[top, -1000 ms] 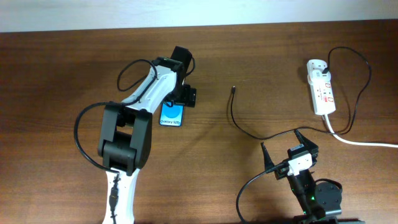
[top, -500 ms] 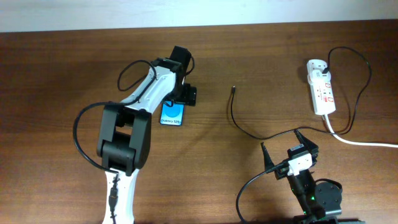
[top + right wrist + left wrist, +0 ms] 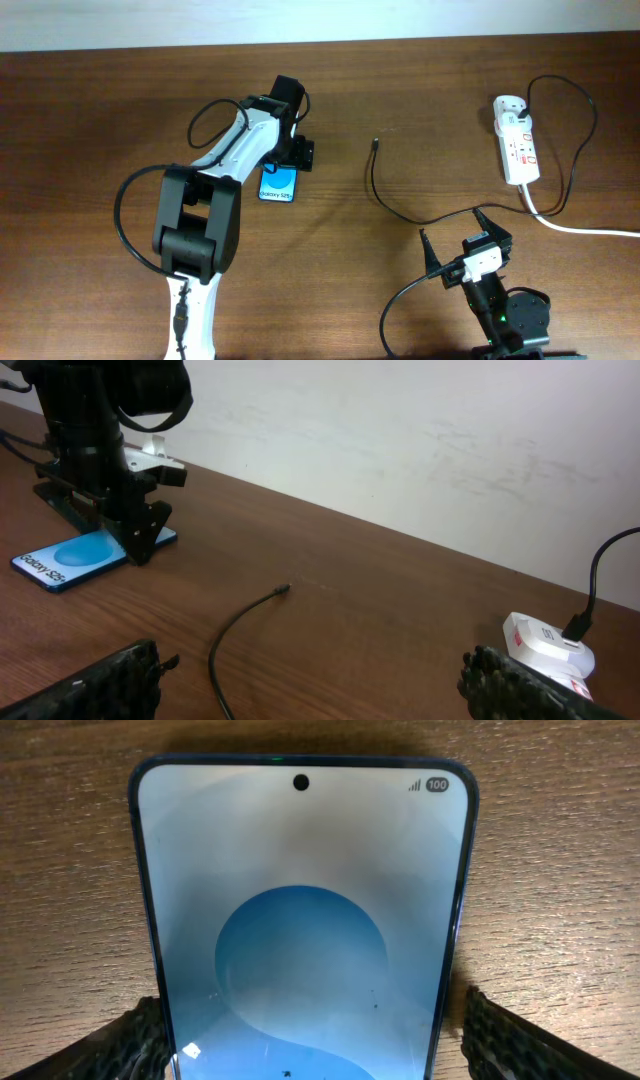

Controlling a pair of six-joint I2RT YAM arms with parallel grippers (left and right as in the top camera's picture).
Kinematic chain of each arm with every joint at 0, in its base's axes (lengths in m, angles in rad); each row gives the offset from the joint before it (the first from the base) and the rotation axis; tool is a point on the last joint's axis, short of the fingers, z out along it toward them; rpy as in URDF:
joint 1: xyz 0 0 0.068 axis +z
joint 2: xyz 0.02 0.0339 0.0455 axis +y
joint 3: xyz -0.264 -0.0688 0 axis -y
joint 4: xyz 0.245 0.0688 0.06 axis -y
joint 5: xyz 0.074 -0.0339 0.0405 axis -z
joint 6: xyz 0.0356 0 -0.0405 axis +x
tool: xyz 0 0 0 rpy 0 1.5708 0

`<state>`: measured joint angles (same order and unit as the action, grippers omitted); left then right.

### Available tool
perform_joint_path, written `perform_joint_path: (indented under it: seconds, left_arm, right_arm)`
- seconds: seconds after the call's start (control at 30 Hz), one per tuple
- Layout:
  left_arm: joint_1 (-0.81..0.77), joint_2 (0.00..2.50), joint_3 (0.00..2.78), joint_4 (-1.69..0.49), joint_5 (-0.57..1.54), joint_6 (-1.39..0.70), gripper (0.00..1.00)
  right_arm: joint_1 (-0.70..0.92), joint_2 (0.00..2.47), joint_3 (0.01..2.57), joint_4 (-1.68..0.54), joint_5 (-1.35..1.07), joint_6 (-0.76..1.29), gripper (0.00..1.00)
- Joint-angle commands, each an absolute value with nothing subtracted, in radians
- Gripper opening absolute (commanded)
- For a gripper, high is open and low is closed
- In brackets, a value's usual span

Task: Plug charger to phone and switch on socket
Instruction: 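Close the left gripper on the phone's top edge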

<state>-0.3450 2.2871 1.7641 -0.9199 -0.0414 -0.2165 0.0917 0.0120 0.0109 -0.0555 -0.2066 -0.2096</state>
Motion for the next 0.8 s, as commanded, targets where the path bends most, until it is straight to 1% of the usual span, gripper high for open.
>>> perform_joint_path:
  seconds: [0.0, 0.07, 0.13, 0.2, 0.23, 0.37, 0.53, 0.63, 0.7, 0.77]
  left_arm:
    - [-0.336, 2.358, 1.7, -0.941, -0.139, -0.185, 0.91]
    - [-0.336, 2.358, 1.7, -0.941, -0.139, -0.185, 0.9]
    - [-0.336, 2.358, 1.7, -0.941, -0.139, -0.186, 0.85]
    - [-0.336, 2.358, 1.7, -0.941, -0.139, -0.186, 0.83]
    - [-0.336, 2.358, 1.7, -0.941, -0.139, -0.186, 0.79]
    - [-0.336, 2.358, 1.7, -0.941, -0.139, -0.186, 0.65]
    - [-0.336, 2.358, 1.7, -0.941, -0.138, -0.186, 0.61]
    - [-0.336, 2.358, 1.7, -0.942, -0.136, -0.186, 0.53]
    - [-0.336, 2.358, 1.7, -0.943, -0.136, -0.186, 0.51]
    - [-0.336, 2.358, 1.7, -0.944, -0.136, -0.186, 0.45]
  right_arm:
    - [0.098, 0.007, 0.006, -0.061, -0.205, -0.202, 0.99]
    - [0.098, 0.007, 0.006, -0.061, -0.205, -0.202, 0.98]
    - [0.098, 0.007, 0.006, -0.061, -0.205, -0.201, 0.98]
    - [0.098, 0.007, 0.006, -0.061, -0.205, -0.202, 0.98]
    - [0.098, 0.007, 0.006, -0.061, -0.205, -0.202, 0.98]
    - [0.098, 0.007, 0.006, -0.061, -0.205, -0.202, 0.98]
    - [0.098, 0.007, 0.006, -0.061, -0.205, -0.202, 0.98]
    - [0.098, 0.007, 0.006, -0.061, -0.205, -0.202, 0.98]
    - [0.098, 0.007, 0.006, -0.061, -0.205, -0.202, 0.98]
    - [0.098, 0.007, 0.006, -0.061, -0.205, -0.202, 0.99]
